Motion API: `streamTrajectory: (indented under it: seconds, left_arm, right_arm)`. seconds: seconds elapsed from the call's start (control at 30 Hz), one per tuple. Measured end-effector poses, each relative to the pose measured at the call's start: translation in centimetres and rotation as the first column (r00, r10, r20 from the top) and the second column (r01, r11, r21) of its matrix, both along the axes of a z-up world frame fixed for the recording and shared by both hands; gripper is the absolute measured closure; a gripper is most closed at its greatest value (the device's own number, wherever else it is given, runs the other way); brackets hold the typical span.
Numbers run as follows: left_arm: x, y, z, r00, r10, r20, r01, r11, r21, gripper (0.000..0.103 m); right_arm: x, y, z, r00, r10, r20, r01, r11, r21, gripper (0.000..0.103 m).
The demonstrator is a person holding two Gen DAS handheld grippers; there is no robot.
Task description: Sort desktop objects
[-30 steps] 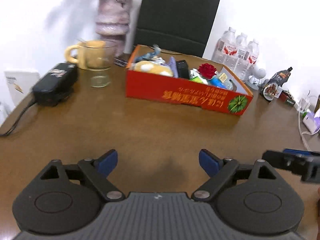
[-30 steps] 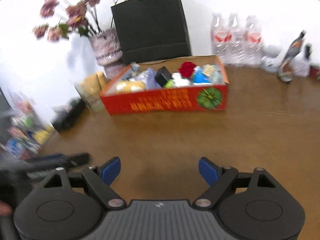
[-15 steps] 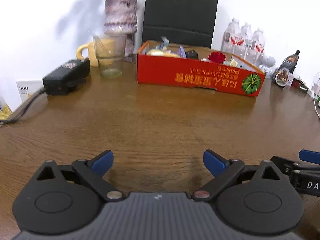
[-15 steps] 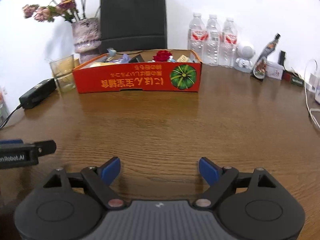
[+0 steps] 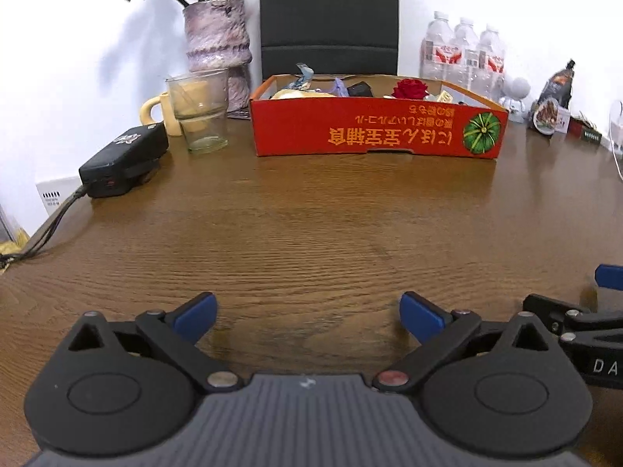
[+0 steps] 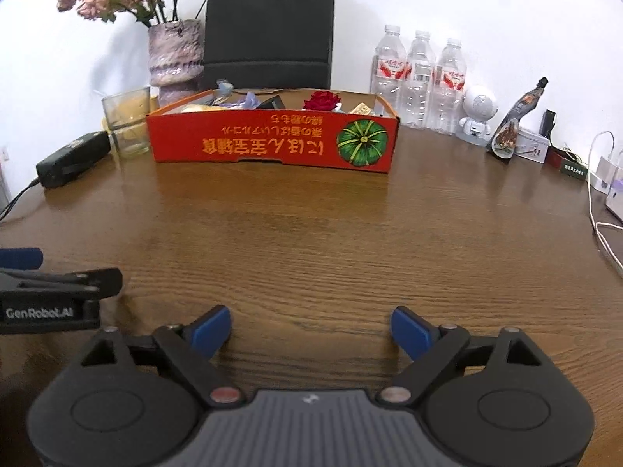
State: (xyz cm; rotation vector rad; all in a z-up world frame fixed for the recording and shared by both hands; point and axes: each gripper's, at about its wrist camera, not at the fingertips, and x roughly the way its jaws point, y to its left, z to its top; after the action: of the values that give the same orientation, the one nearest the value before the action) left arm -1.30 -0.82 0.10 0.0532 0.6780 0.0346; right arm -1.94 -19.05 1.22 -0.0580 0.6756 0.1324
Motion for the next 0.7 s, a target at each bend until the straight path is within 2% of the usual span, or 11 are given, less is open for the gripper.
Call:
streamTrajectory:
  seconds: [0.2, 0.4, 0.7]
  left_arm:
    - [0.06, 0.22, -0.21, 1.0, 0.0, -0.019, 0.0, 1.0, -0.022, 0.0]
    - [-0.15, 0.14, -0.3, 0.999, -0.026, -0.022, 0.026, 0.999, -0.031, 0.0]
    - [-0.12, 0.21, -0.33, 1.0, -0.019, -0.024, 0.018, 0.999, -0.044, 0.0]
  right_arm:
    - [0.16, 0.14, -0.2, 0.999, 0.024, -0.027, -0.023, 0.999, 0.025, 0.0]
    - [0.28, 0.29, -0.16, 0.999, 0.03, -0.028, -0.029, 0.999, 0.026, 0.0]
    - [0.27, 0.34, -0.1, 0.999, 0.029, -0.028, -0.029, 0.999, 0.025, 0.0]
